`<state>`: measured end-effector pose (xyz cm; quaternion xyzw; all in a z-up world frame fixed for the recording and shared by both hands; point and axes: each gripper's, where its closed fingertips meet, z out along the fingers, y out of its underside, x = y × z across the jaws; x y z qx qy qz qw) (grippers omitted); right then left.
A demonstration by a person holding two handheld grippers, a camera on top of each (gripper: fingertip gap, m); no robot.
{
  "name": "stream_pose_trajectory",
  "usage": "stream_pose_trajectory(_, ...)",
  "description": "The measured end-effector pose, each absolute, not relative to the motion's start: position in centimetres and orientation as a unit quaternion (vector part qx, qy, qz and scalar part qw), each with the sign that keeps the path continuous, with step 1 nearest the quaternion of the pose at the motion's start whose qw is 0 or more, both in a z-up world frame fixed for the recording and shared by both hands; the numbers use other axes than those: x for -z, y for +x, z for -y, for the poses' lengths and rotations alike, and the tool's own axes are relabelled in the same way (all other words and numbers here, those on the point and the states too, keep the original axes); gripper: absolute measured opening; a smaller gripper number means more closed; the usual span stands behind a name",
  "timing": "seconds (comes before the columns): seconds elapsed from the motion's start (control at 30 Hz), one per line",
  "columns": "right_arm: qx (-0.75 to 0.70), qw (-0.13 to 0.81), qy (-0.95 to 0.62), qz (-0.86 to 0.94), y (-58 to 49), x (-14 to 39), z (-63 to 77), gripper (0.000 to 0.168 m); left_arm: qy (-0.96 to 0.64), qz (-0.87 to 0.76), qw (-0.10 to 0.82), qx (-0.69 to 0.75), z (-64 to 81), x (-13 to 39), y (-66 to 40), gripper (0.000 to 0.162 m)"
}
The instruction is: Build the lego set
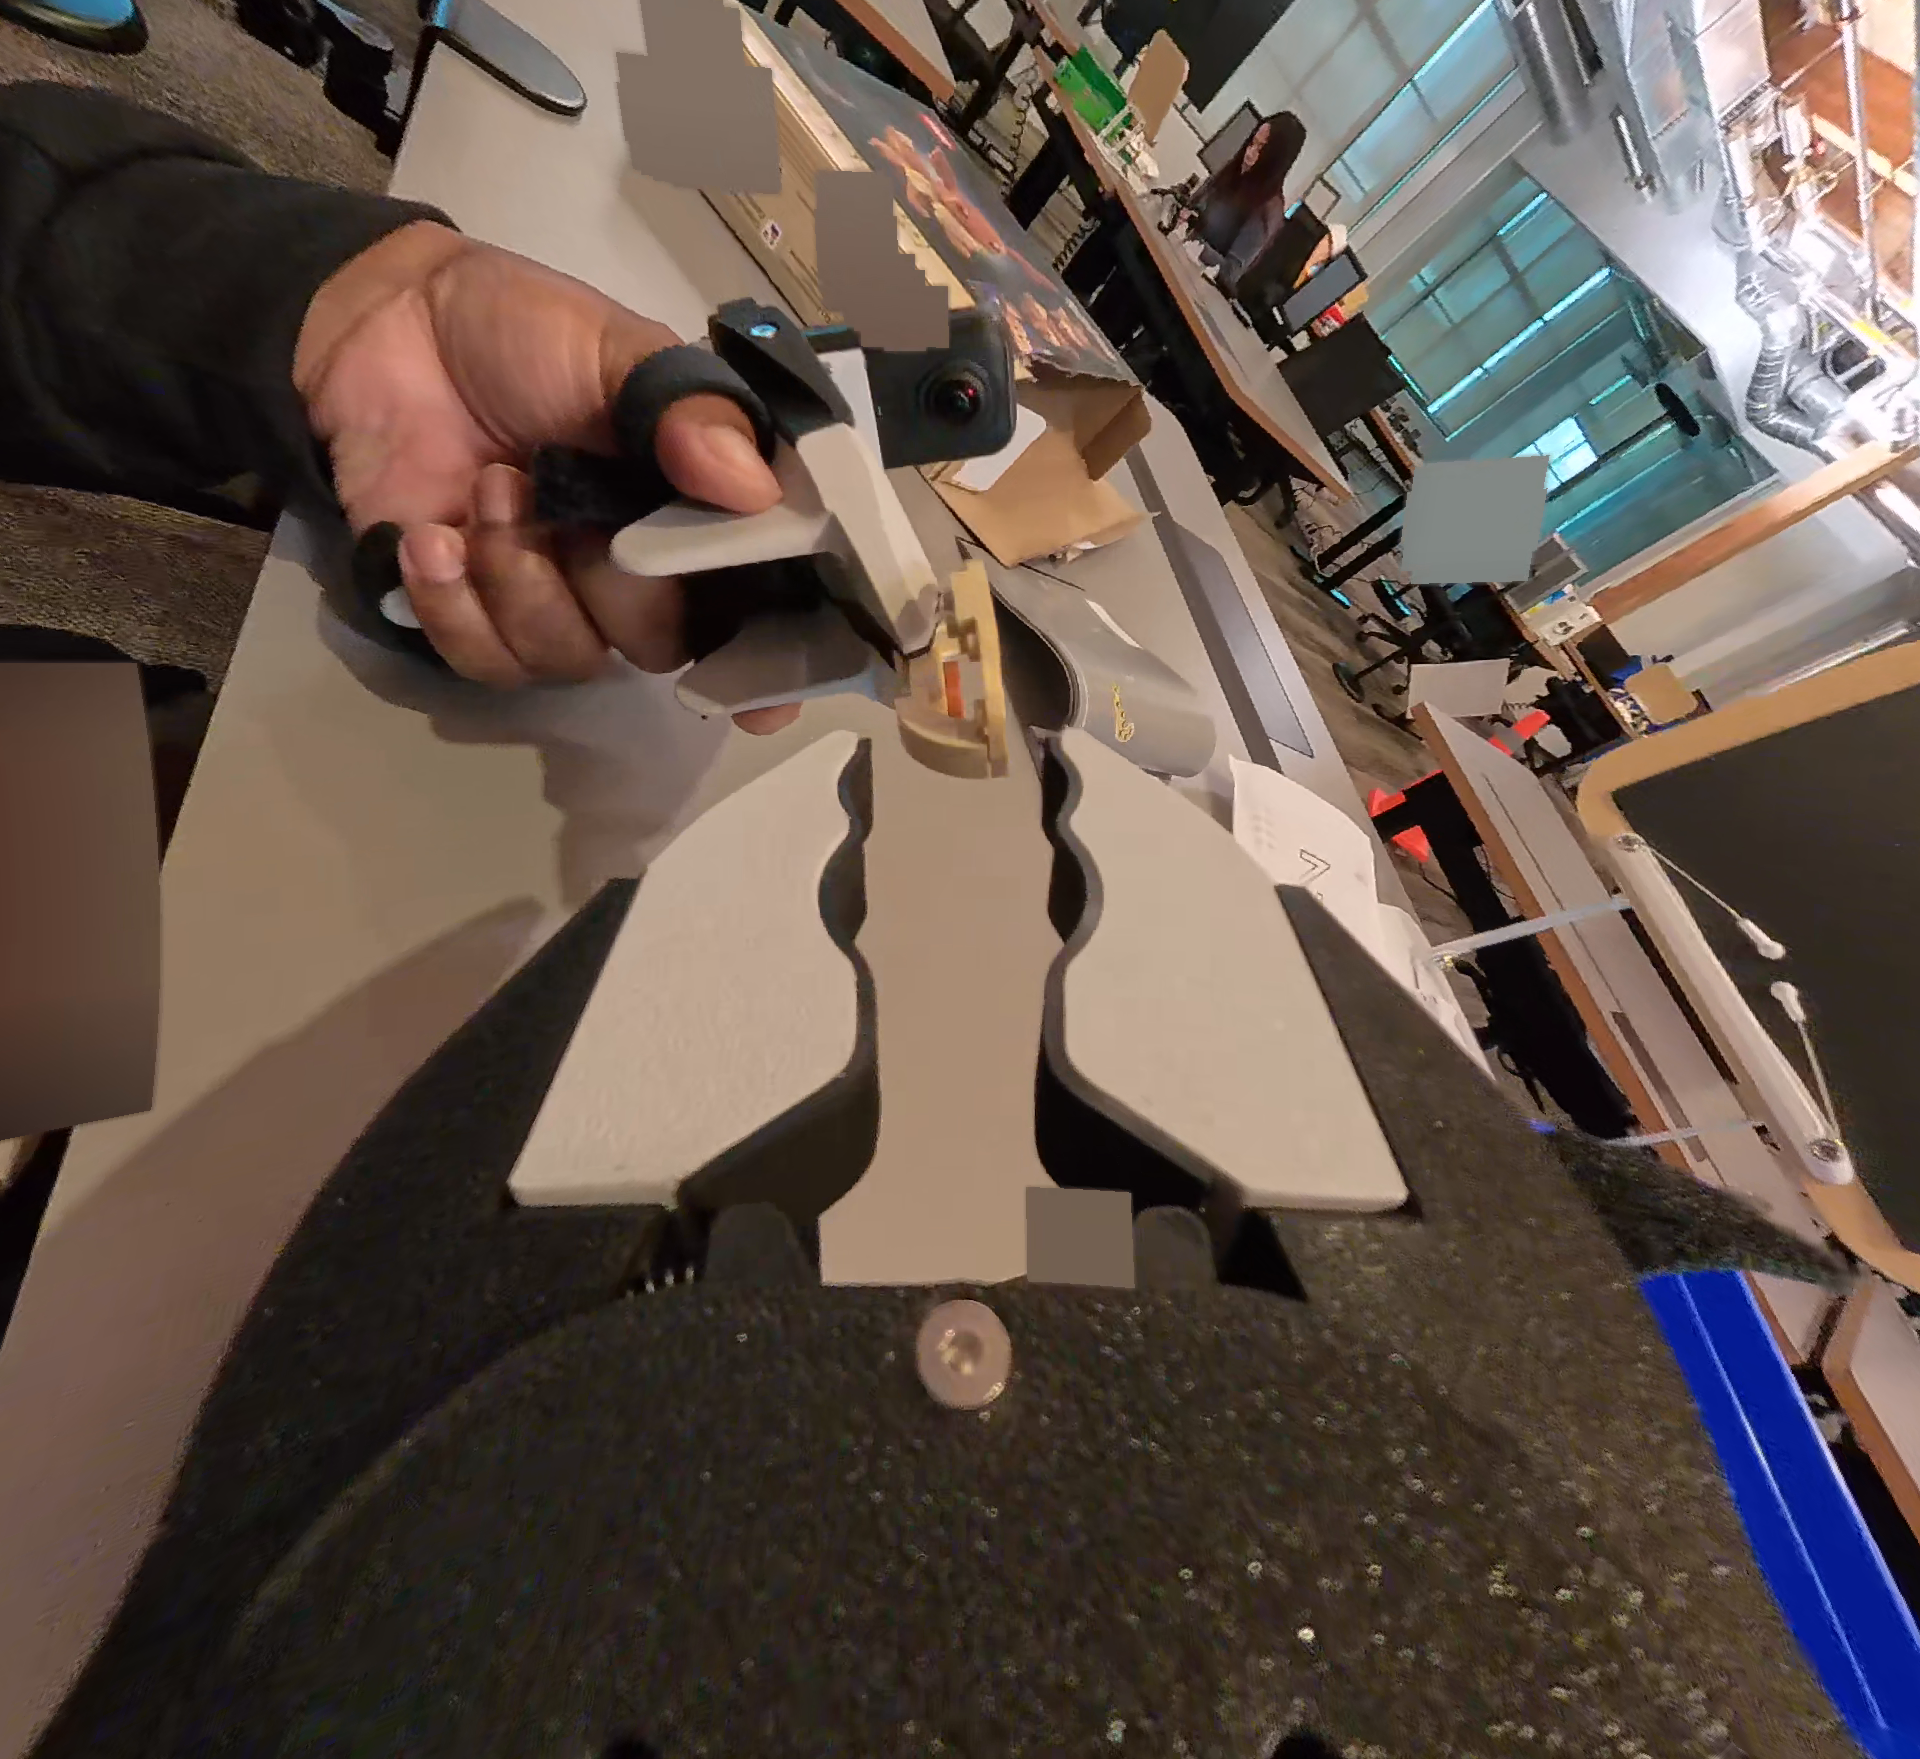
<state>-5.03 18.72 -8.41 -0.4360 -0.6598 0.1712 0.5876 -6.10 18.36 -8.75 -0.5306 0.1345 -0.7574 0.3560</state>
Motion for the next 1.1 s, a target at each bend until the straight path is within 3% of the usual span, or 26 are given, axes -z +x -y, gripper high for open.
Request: stream_pose_trajectory(1.1, -0.129, 0.582, -0.446, 0.667, -5.56, 8.69, -19.21, 0.019, -0.504, -0.108, 0.345, 0.784, -18.23, 8.29, -5.99, 0.007)
